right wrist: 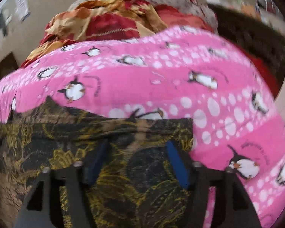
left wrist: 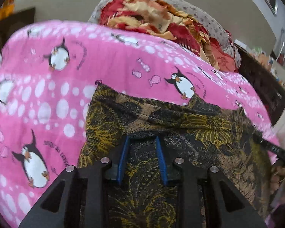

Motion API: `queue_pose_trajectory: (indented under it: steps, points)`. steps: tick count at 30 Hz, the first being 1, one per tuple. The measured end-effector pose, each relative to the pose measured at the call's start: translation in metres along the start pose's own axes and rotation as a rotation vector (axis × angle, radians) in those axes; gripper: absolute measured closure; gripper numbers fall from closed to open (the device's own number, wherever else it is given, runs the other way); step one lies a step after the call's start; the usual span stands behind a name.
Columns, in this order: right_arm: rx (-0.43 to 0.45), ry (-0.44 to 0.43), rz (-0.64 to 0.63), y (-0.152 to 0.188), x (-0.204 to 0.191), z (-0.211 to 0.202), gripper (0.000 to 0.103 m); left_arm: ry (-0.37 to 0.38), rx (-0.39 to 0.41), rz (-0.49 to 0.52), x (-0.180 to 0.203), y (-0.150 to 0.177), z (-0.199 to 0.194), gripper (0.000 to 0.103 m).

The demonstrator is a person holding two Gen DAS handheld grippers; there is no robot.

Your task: Fold small clothes

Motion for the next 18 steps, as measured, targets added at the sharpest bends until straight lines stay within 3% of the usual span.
queue_pose_trajectory:
  steps: [3,9,18]
  points:
    - [-0.014,-0.051,0.029,-0.002,0.007,0.006,0.029,0.019,-0.006,-0.014,0.0,-0.004,0.005,0.094]
    - [-0.019,-0.046,0.031,-0.002,0.005,0.009,0.027,0.052,-0.002,-0.039,-0.009,-0.005,0.008,0.094]
    - [-0.002,-0.043,0.036,-0.004,0.006,0.004,0.027,0.015,-0.009,-0.029,-0.005,-0.009,0.014,0.094]
Point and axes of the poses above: each gripper's, at about its wrist camera, not at the fingertips, and z roughly the way its jaws point, x to its right, y to its underside, the point moved 4 cm from there along z, roughly the way its jaws point, and after that the axes turned 12 degrees about -x, right-handed, at the moved point
